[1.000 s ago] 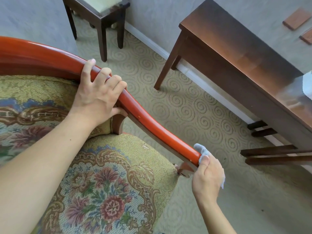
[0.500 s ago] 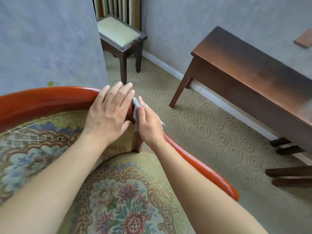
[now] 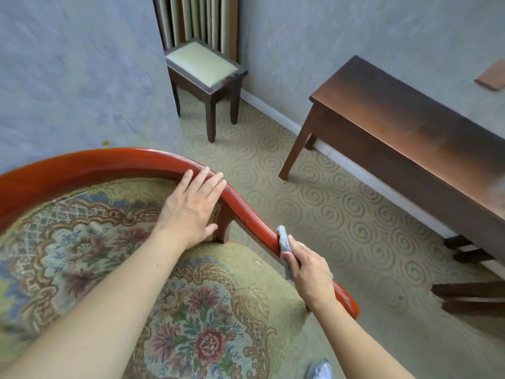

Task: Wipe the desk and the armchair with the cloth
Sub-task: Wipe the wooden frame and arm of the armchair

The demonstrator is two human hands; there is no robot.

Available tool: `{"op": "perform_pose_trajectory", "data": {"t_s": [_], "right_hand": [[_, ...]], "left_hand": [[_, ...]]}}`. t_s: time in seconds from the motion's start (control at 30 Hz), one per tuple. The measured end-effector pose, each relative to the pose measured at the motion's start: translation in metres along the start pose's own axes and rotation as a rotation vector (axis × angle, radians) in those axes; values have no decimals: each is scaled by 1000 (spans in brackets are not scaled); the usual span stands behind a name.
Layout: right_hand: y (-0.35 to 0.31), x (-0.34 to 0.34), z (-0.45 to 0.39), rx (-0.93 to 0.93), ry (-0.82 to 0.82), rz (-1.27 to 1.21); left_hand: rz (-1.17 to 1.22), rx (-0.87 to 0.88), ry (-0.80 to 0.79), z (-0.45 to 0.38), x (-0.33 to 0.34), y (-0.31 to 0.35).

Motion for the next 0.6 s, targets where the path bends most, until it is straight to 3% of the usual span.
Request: {"op": "perform_pose_trajectory", "data": {"t_s": [0.13, 0.27, 0.4, 0.5, 0.6], "right_hand": [[32, -16, 30, 1, 74, -51], [68, -35, 46, 199, 36, -177], [100, -81, 39, 305, -76, -700], [120, -137, 26, 314, -284, -1150], [138, -204, 18, 289, -420, -1306]], "left_hand": [[127, 108, -51, 10, 6, 62], [314, 137, -49, 18, 5, 138], [572, 93, -31, 12, -13, 212], [811, 6, -11, -9, -46, 260], [1160, -206, -4, -37, -94, 308]]}}
Point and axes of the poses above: each hand's wrist, its own z-axis away from the middle knuckle, its own x-axis out of the palm, y = z × x, the point moved 1 cm from there along -z, towards the middle knuckle, and after that the axes turned 3 degrees about -z, right-handed, at the moved point
